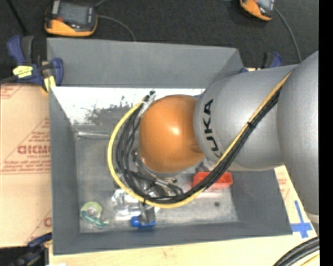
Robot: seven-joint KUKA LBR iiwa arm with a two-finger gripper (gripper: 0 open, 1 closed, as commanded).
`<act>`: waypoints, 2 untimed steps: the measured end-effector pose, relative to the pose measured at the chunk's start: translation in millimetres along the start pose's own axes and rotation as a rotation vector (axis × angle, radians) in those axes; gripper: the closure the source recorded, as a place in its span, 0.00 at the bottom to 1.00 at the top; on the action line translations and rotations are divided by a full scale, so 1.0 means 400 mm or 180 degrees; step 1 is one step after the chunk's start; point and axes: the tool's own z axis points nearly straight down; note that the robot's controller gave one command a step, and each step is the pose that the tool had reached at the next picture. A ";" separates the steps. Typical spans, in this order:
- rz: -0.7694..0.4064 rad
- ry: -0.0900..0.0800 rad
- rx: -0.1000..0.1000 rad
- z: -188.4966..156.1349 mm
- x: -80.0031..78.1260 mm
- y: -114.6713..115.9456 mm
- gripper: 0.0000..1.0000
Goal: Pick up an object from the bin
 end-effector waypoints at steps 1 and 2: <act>0.0498 -0.0079 -0.0005 0.170 0.034 -0.039 0.00; 0.0280 -0.0114 0.0001 0.202 0.022 -0.043 0.00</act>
Offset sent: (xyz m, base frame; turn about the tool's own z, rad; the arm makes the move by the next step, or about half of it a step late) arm -0.0101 -0.0227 -0.0710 0.1596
